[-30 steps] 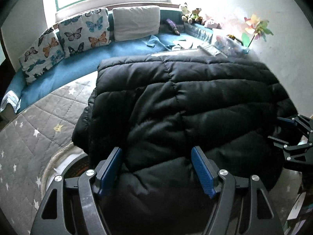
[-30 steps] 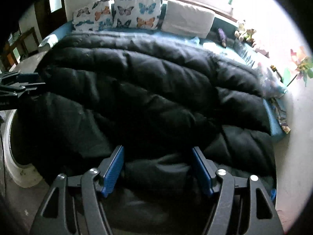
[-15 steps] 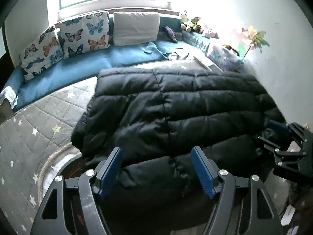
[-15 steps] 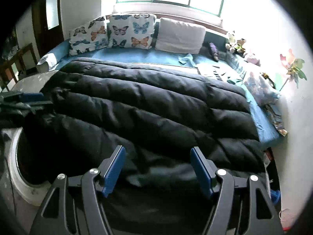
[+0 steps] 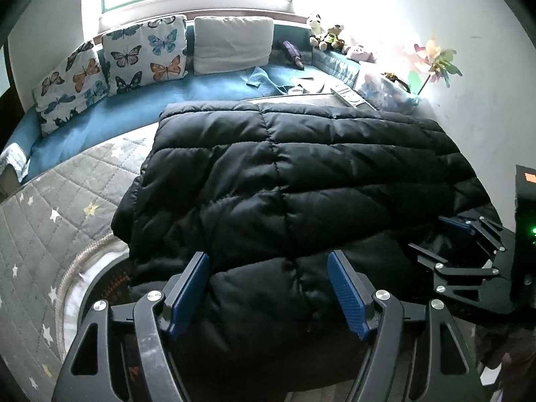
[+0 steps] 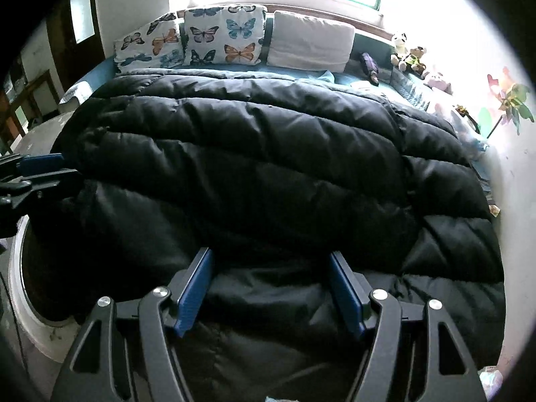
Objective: Fold large clothes
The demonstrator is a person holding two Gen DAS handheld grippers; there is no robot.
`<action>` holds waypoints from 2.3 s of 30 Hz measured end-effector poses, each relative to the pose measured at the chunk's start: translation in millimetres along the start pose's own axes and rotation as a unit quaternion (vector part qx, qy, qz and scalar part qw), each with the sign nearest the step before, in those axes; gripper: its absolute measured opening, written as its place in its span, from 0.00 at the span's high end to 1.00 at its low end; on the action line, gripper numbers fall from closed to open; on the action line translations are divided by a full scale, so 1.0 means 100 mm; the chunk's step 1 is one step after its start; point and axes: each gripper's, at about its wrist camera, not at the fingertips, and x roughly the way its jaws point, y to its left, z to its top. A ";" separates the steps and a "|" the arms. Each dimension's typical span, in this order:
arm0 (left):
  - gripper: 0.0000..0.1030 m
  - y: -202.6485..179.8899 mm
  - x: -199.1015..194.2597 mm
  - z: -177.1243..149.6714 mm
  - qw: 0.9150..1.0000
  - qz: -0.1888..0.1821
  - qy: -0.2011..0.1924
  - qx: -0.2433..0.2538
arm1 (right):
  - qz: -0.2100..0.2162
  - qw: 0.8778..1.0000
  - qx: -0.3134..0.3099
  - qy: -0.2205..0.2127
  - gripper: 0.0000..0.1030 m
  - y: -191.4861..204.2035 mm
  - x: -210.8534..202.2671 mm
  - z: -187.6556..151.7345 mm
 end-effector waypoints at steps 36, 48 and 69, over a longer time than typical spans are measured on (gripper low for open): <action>0.08 -0.55 0.06 0.28 0.997 -0.036 -0.024 0.058 | -0.043 0.997 0.052 -0.038 0.26 -0.84 -0.29 0.16; 0.09 0.02 0.53 1.05 1.000 -0.019 0.009 0.000 | -0.029 0.995 0.081 -0.042 0.26 -0.91 0.34 0.73; 0.09 -0.24 0.01 0.15 0.999 0.014 -0.020 0.023 | -0.035 0.999 0.001 -0.009 0.26 -0.55 -0.15 -0.03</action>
